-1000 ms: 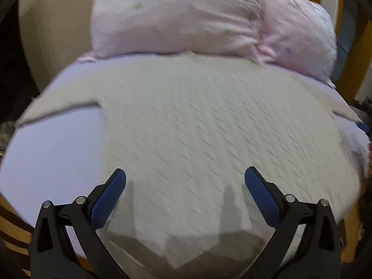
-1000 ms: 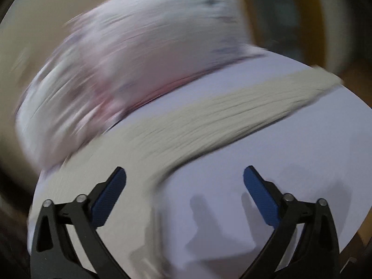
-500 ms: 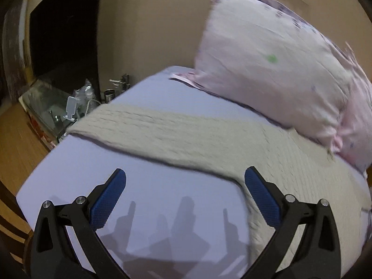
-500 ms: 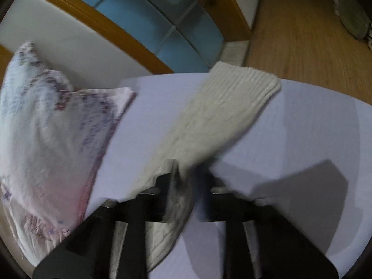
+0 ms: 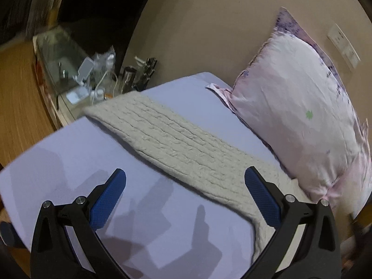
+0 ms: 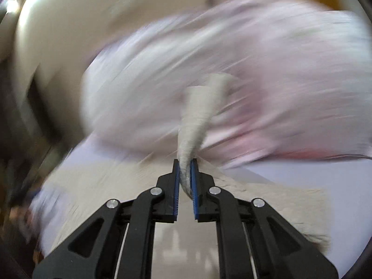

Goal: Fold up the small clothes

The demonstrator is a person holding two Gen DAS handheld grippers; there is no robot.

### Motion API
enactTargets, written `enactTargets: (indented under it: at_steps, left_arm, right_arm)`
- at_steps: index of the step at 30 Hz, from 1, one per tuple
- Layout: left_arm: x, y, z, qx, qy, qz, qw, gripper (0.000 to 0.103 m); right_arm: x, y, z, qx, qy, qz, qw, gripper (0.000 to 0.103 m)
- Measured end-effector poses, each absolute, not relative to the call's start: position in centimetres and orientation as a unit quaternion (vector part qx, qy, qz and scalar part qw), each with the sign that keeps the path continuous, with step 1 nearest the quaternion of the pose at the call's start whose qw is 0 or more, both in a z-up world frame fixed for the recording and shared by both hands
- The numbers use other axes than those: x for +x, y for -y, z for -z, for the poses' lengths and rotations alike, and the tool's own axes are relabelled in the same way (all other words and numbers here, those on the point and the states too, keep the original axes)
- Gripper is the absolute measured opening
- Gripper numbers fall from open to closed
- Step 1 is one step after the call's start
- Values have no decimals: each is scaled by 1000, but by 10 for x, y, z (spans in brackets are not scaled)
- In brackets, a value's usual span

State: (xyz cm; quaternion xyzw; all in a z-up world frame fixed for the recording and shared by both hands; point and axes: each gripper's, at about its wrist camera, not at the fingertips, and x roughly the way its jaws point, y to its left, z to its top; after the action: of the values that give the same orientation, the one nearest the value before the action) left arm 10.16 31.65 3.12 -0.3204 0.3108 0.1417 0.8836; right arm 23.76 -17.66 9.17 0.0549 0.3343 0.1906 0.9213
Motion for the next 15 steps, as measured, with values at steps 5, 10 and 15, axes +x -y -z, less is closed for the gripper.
enactTargets:
  at_steps: [5, 10, 15]
  left_arm:
    - [110, -335, -19, -387, -312, -146, 856, 102]
    - [115, -361, -10, -436, -290, -158, 837, 94]
    - [116, -401, 0, -515, -252, -173, 801, 63]
  right_arm:
    - [225, 108, -54, 52, -411, -267, 870, 68]
    - [222, 158, -66, 98, -386, -221, 890, 82]
    - [222, 206, -68, 133, -377, -189, 897, 86]
